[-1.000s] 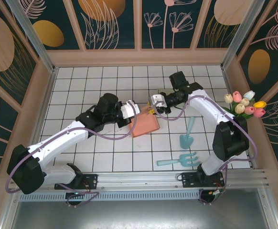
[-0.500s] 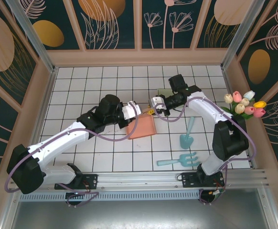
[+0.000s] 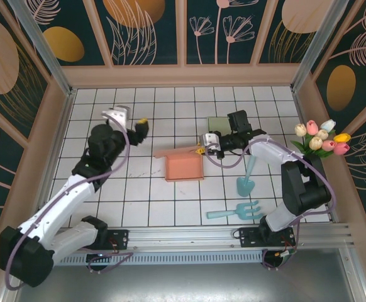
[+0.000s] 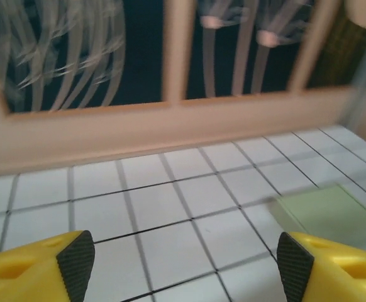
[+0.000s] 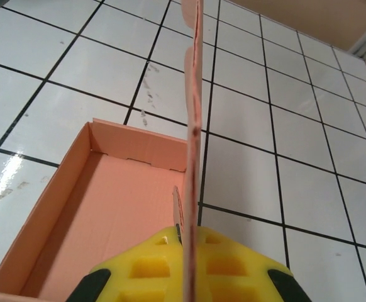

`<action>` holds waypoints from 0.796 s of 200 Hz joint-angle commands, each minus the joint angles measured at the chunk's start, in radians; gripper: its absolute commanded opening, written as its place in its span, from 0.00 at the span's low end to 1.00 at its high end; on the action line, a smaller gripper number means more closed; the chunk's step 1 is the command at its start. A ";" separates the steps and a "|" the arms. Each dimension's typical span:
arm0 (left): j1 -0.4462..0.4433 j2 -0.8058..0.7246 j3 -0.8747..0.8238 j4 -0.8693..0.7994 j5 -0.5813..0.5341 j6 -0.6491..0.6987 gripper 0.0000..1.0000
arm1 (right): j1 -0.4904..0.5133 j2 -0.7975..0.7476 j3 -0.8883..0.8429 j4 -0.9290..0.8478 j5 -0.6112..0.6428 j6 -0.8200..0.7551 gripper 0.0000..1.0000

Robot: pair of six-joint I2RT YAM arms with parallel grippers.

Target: Fold the paper box

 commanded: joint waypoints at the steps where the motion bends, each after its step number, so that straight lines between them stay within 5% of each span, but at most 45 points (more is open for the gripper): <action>1: 0.047 0.109 0.029 -0.014 0.136 -0.323 0.78 | -0.019 -0.048 -0.056 0.161 -0.068 0.055 0.00; 50: 0.048 0.371 0.161 -0.113 0.301 -0.653 0.80 | -0.044 -0.080 -0.146 0.372 -0.075 0.176 0.00; 73: 0.037 0.441 0.190 -0.045 0.398 -0.698 0.76 | -0.044 -0.086 -0.175 0.451 -0.081 0.219 0.00; 159: -0.122 0.509 0.291 -0.118 0.281 -0.715 0.72 | -0.043 -0.079 -0.207 0.629 0.009 0.383 0.00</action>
